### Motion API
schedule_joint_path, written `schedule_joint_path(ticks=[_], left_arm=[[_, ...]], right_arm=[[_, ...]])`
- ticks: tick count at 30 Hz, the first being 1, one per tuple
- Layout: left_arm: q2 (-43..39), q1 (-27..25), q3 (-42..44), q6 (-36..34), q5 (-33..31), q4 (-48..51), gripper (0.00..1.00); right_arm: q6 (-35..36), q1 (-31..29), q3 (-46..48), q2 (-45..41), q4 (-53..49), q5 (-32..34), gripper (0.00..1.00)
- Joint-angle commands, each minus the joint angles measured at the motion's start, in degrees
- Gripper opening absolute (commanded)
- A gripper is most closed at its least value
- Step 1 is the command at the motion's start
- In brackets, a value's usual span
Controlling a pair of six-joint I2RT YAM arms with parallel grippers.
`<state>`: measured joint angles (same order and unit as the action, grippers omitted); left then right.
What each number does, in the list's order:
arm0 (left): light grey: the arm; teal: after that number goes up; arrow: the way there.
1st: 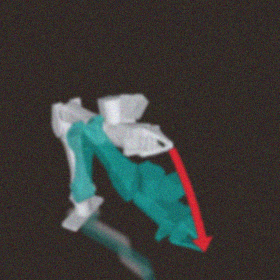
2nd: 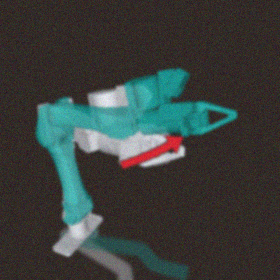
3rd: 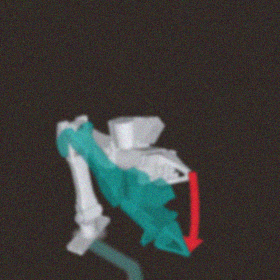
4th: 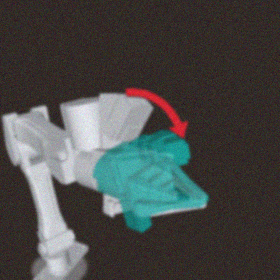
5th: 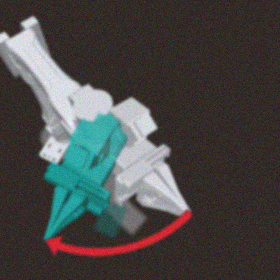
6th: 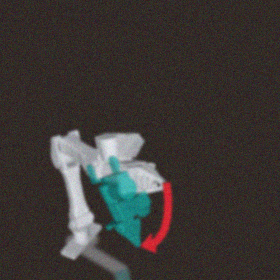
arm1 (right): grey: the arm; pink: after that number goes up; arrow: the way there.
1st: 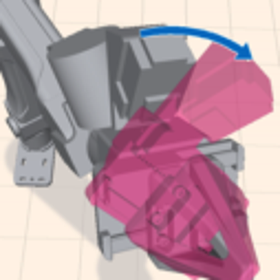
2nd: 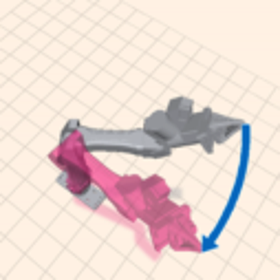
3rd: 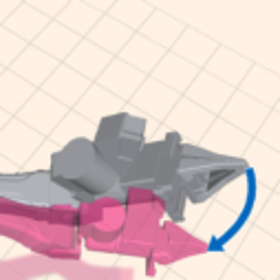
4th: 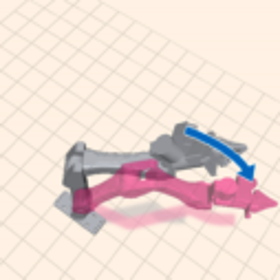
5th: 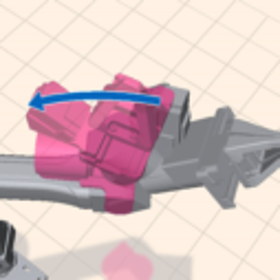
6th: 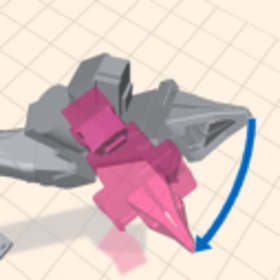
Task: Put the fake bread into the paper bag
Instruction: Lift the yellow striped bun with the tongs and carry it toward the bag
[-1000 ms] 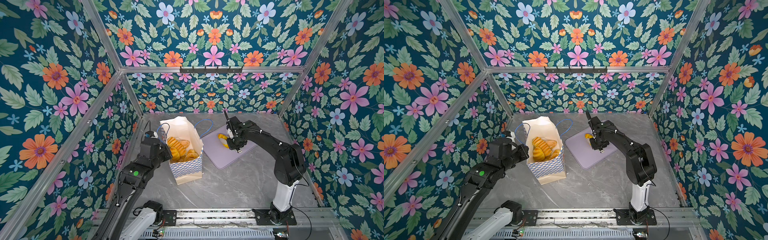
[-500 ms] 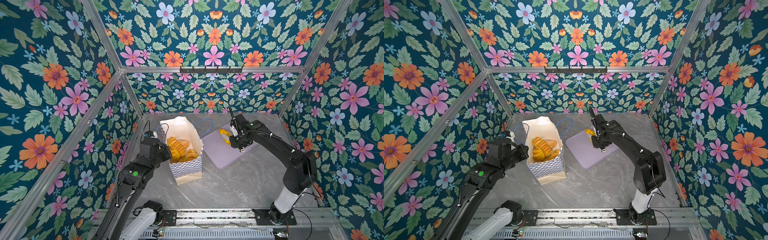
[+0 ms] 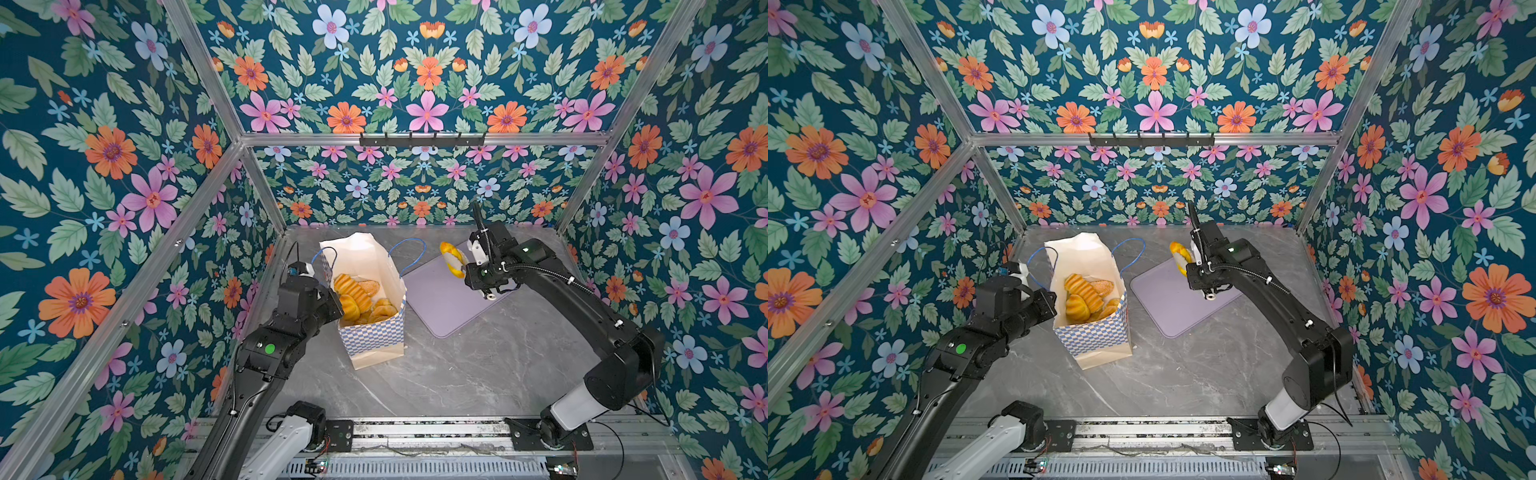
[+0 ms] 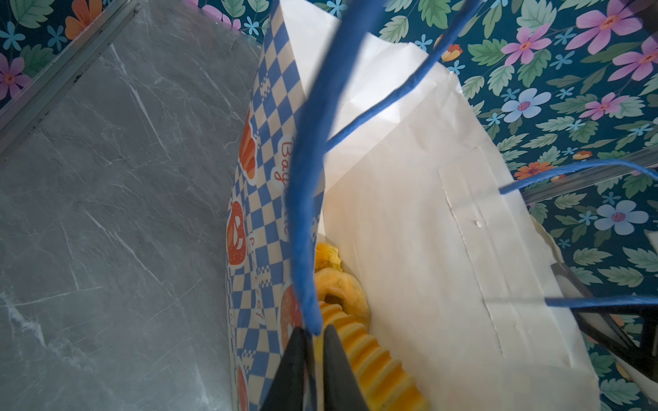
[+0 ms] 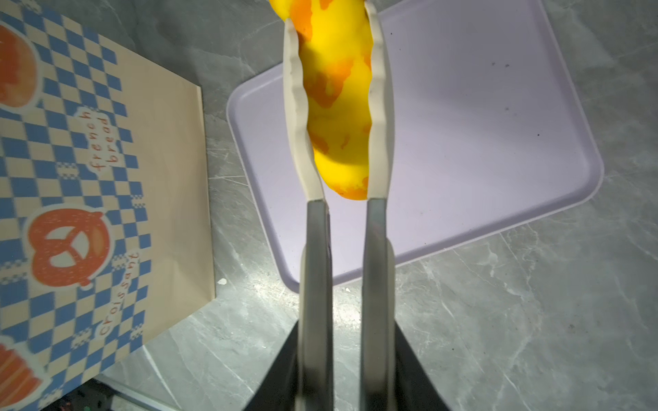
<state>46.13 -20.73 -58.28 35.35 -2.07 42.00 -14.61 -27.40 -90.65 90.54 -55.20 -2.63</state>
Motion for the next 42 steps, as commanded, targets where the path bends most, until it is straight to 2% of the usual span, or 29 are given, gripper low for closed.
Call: schedule_joint_path(ticks=[1, 27, 42], left_arm=[[-0.2, 0.1, 0.1, -0.8, -0.5, -0.5, 0.14], [-0.1, 0.1, 0.0, -0.6, -0.3, -0.7, 0.12], [0.1, 0.0, -0.1, -0.2, -0.2, -0.8, 0.11]], right_arm=[[-1.2, 0.0, -1.4, -1.5, 0.1, -1.6, 0.33], [-7.3, -0.7, -10.4, -10.9, -0.2, -13.4, 0.34], [-8.0, -7.6, -15.4, -10.2, -1.1, -12.3, 0.34]])
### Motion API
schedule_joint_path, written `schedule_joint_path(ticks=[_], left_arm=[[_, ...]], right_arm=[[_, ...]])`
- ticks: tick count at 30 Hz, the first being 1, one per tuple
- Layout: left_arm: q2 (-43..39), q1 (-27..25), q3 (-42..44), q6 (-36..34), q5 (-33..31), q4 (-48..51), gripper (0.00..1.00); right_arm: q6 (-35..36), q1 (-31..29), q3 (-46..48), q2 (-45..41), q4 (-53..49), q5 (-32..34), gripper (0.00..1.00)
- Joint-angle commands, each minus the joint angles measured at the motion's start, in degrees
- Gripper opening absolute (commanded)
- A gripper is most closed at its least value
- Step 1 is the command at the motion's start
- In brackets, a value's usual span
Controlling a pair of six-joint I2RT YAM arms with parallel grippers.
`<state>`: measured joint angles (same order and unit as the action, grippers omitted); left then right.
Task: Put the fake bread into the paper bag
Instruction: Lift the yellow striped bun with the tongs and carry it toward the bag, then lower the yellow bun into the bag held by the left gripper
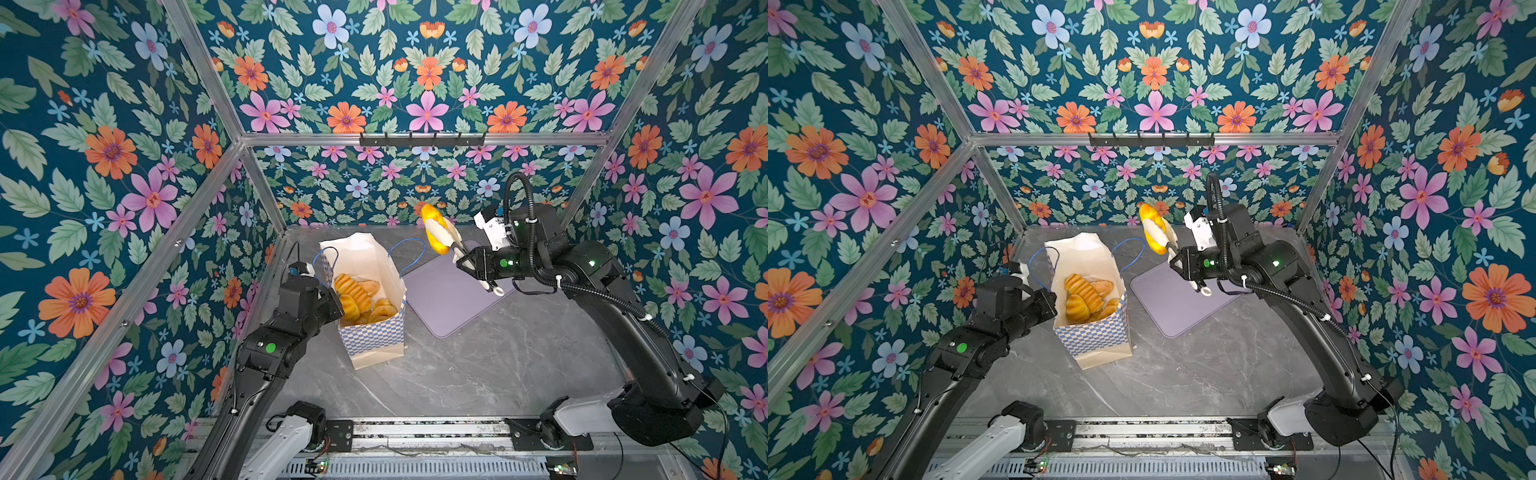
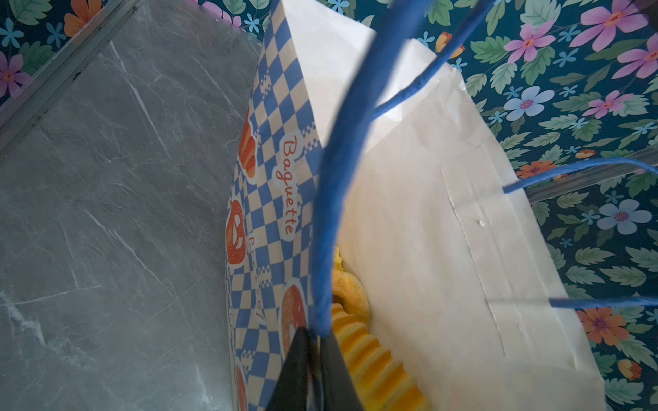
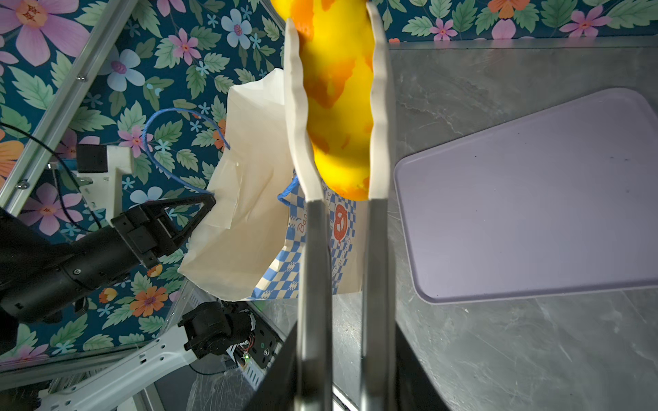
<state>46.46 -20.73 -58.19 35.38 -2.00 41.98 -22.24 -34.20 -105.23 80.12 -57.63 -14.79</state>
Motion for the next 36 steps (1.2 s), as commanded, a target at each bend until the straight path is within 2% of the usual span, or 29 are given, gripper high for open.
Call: schedule_joint_path(ticks=[1, 17, 28, 36], left_arm=[[-0.3, 0.1, -0.1, -0.2, -0.4, -0.8, 0.12], [-0.8, 0.1, 0.3, 0.0, -0.4, -0.7, 0.12], [-0.8, 0.1, 0.1, -0.1, -0.4, -0.6, 0.12], [-0.8, 0.1, -0.1, -0.2, -0.6, -0.3, 0.12]], right_arm=[[-0.6, -1.2, -1.3, 0.3, 1.3, -0.3, 0.34], [-1.4, -9.2, -8.7, 4.8, 0.7, -0.1, 0.34], [0.2, -16.8, -15.6, 12.3, -2.4, 3.4, 0.35], [-0.1, -18.6, -16.2, 17.0, -2.2, 3.5, 0.35]])
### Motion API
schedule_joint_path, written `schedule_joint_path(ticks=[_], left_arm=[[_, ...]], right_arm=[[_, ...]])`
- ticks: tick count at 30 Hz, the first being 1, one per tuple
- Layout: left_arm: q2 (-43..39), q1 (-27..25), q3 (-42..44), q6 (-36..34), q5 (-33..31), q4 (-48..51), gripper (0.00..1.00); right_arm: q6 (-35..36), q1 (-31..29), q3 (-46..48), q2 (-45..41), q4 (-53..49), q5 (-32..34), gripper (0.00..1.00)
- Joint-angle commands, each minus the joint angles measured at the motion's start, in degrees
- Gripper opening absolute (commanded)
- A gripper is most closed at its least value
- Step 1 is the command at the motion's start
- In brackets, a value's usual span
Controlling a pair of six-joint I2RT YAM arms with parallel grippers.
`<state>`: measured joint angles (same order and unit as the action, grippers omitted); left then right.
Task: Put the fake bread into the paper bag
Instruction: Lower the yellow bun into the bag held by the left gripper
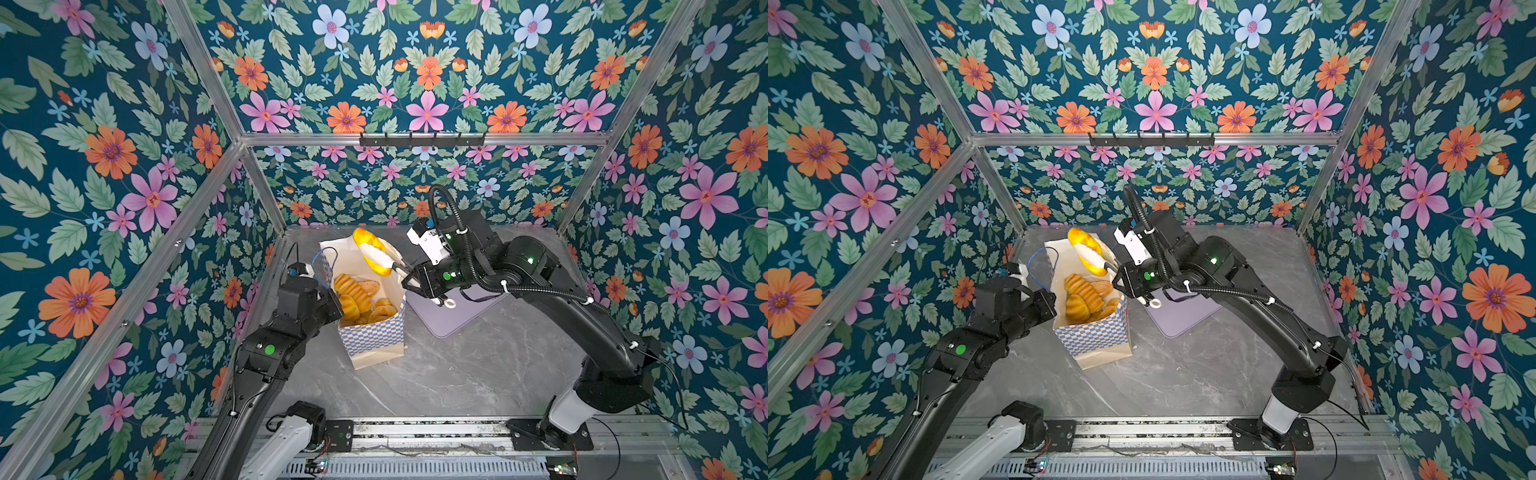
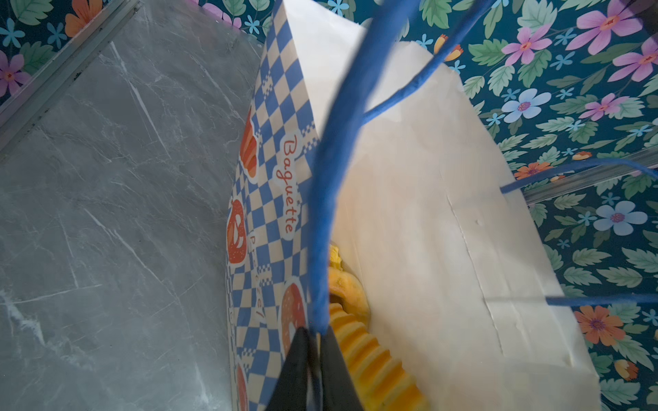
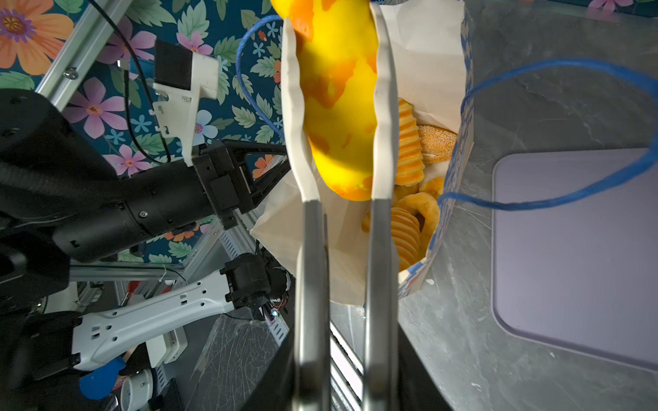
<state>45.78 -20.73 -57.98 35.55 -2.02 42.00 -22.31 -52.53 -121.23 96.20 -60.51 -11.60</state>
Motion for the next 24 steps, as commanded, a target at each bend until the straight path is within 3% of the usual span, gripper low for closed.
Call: schedule_joint_path(ticks=[1, 24], left_arm=[[-0.2, 0.1, -0.3, -0.4, -0.5, -0.3, 0.12], [0.0, 0.1, -0.5, -0.6, -0.7, -0.3, 0.12]], right_arm=[[-0.2, -0.4, -0.2, 1.2, 0.8, 0.2, 0.35], [-0.4, -0.5, 6.2, 4.1, 1.6, 4.1, 0.35]])
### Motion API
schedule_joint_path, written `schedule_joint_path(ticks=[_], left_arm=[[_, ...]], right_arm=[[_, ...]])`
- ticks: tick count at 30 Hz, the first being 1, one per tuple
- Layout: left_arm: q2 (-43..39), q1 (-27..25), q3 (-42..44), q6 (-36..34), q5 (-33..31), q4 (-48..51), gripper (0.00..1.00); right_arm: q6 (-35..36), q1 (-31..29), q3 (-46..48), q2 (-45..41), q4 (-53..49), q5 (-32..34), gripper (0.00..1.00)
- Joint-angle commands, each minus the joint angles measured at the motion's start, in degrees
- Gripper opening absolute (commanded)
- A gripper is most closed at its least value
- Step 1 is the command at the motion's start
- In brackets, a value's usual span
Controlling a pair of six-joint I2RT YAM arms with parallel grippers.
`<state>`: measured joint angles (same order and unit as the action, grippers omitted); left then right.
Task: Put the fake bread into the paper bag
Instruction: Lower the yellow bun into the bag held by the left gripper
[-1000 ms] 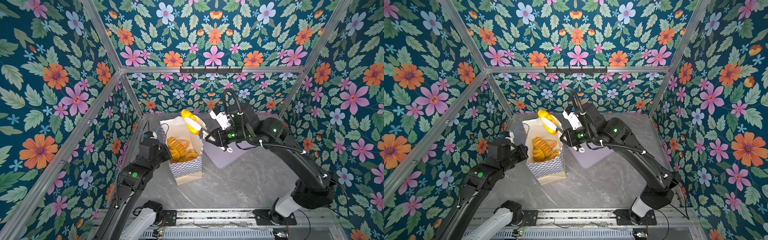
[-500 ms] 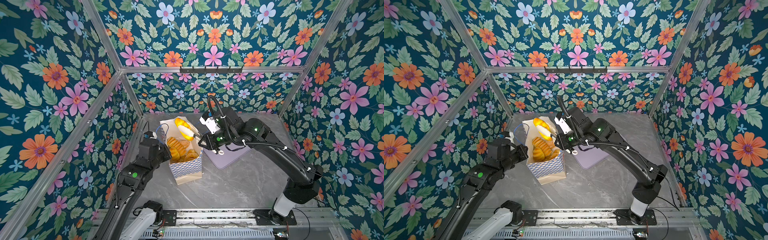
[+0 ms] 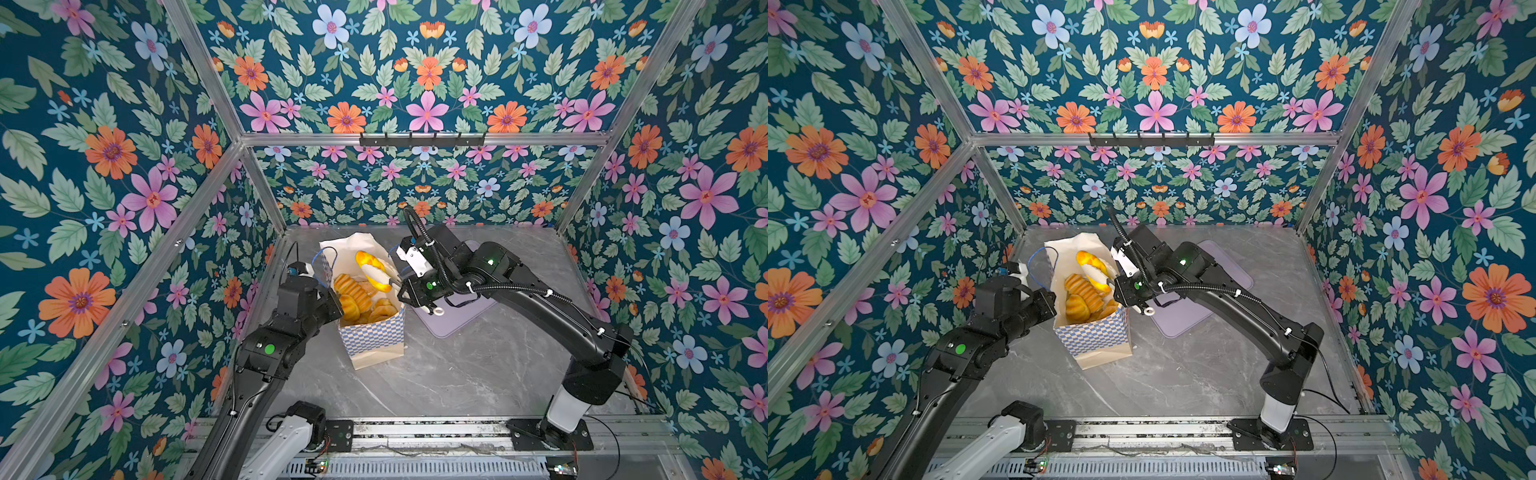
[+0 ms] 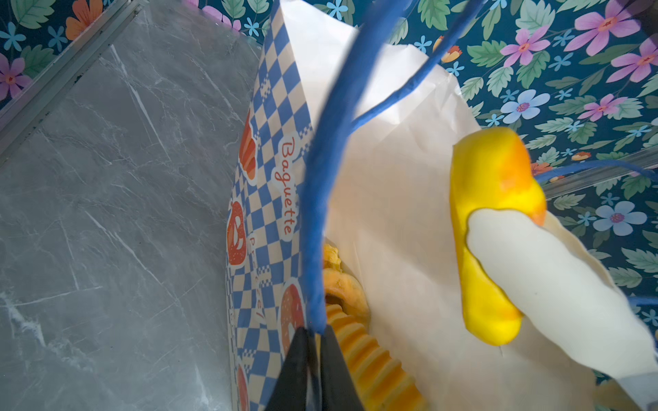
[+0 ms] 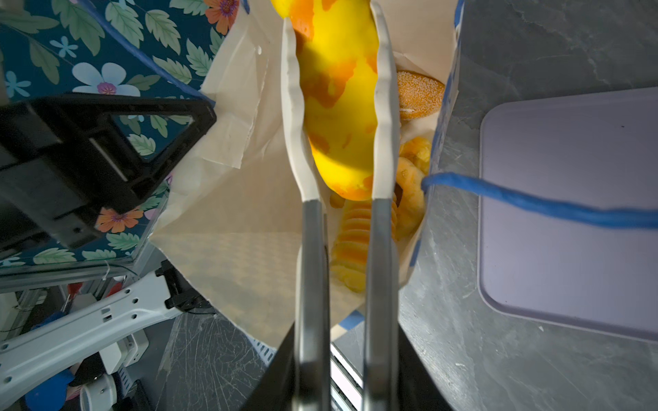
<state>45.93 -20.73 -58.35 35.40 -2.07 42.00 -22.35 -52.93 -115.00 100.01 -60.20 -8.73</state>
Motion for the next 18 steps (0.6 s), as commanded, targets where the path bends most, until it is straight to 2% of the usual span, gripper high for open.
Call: schedule_joint_path(ticks=[1, 18], left_arm=[[-0.2, 0.1, 0.0, -0.4, -0.6, -0.3, 0.12], [-0.5, 0.1, -0.1, -0.2, -0.7, -0.1, 0.12]], right_arm=[[-0.4, 0.0, -0.1, 0.6, 1.0, 1.4, 0.35], [-0.2, -0.2, 0.7, 2.3, -0.3, 3.7, 0.37]])
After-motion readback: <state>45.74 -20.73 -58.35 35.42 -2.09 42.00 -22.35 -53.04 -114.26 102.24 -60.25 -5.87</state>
